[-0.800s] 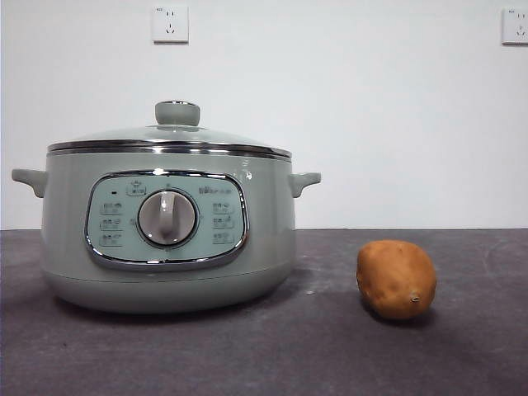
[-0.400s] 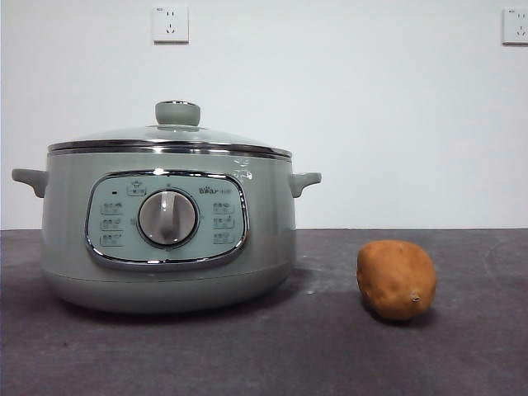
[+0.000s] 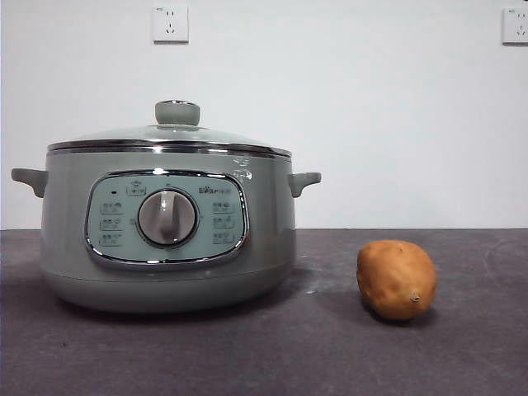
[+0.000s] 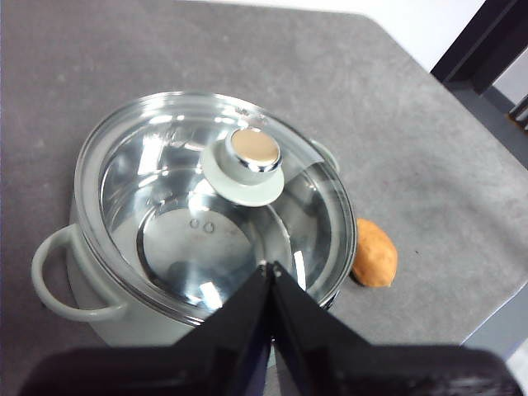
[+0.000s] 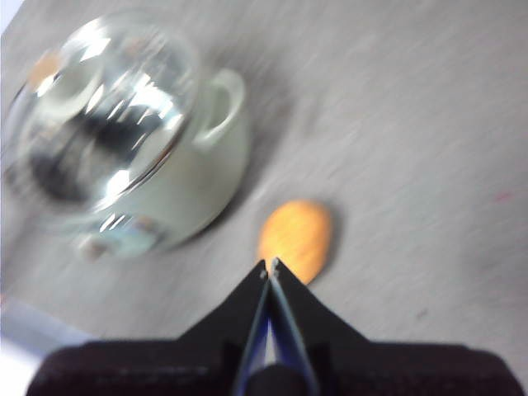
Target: Pick up the potato,open the lid,put the potato in the pot,close the lid
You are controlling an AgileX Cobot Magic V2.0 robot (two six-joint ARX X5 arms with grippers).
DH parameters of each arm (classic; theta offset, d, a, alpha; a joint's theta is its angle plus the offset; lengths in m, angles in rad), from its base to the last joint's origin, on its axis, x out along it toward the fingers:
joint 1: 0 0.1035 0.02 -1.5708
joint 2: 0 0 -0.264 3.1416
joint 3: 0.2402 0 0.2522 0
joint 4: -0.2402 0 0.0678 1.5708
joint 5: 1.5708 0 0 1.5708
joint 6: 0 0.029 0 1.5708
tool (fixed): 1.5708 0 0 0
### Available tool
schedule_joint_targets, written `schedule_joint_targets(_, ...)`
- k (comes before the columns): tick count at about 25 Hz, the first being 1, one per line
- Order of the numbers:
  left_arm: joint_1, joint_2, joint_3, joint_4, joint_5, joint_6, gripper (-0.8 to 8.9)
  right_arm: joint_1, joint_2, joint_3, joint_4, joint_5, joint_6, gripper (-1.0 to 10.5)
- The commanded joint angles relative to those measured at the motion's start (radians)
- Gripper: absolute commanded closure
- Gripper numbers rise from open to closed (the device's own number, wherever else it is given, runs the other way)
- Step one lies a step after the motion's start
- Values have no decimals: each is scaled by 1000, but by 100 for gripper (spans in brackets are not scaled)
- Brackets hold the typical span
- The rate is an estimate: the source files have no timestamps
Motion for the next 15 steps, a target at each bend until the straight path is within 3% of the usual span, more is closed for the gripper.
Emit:
schedule_joint_targets(1, -1, 8, 7, -1, 5, 17, 722, -2, 27, 13, -8, -37, -44, 902)
schedule_joint_targets(3, -1, 9, 7, 0, 3, 16, 459, -2, 46, 13, -8, -44, -52, 656)
schedule_joint_targets(5, -1, 9, 7, 2, 2, 15, 428, -2, 56, 13, -10, -51, -48, 452)
schedule_joint_targets(10, -1, 9, 7, 12, 2, 15, 428, 9, 98, 13, -10, -52, -6, 443)
schedule_joint_targets(13, -1, 9, 7, 16, 0, 14, 436, 69, 177, 13, -8, -43, 58, 444)
schedule_joint_targets(15, -1, 13, 7, 19, 0, 14, 436, 129, 252, 13, -1, 11, 100, 444)
